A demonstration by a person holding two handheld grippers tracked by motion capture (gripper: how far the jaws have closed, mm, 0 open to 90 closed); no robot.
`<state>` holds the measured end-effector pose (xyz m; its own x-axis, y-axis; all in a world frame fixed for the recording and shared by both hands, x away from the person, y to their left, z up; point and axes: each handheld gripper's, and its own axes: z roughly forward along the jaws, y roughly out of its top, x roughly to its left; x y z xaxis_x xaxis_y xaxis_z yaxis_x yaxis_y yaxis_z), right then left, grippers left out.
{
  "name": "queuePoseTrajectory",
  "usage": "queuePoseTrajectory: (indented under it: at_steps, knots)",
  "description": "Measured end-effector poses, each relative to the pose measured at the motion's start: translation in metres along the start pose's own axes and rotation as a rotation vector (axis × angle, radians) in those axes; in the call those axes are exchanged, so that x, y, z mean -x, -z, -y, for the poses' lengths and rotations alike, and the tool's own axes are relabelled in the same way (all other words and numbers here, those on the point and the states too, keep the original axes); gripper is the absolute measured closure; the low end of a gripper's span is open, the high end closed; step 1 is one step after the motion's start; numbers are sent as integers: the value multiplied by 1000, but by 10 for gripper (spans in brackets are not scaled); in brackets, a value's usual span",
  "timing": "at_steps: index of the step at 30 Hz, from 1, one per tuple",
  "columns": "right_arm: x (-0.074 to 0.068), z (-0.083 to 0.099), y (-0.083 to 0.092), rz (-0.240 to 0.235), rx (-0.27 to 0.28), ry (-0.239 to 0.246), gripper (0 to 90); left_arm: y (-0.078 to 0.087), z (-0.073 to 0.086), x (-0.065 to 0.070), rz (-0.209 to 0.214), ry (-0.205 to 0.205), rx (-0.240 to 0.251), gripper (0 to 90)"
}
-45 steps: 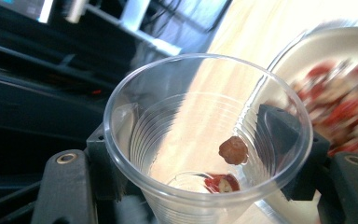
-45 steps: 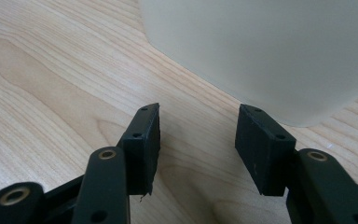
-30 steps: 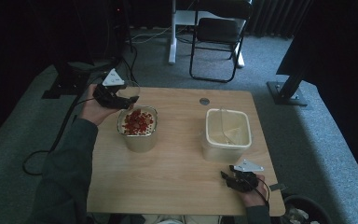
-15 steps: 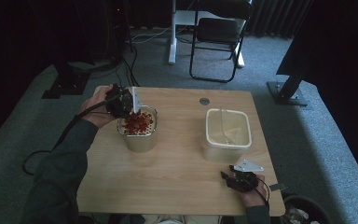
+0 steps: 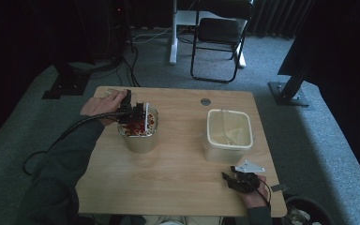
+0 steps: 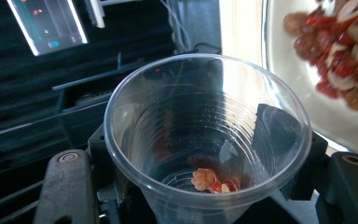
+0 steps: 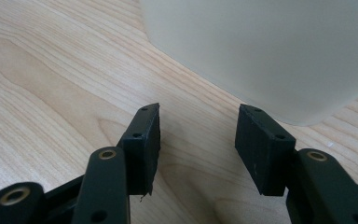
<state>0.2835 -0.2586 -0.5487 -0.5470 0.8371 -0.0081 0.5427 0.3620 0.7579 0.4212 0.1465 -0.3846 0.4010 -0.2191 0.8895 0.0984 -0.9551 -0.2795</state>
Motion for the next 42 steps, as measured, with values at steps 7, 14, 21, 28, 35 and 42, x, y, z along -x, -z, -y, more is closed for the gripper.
queuePoseTrajectory:
  at_steps: [7,14,21,28,35,42]
  knots:
    - [0,0,0,-1,1,-2,497,-2,0,6,-52,-107,-49,337]
    - [0,0,0,-1,1,-1,497,-3,0,10,-75,-136,-58,338]
    - [0,-1,-1,-3,-1,-2,497,4,9,-17,92,248,119,335]
    - [0,-2,-2,-7,-1,3,497,17,21,-50,286,697,386,335]
    - [-2,-1,-1,-6,0,6,496,35,0,-81,409,873,628,332]
    - [-2,-1,-1,-8,0,6,496,44,-38,-105,577,1030,847,330]
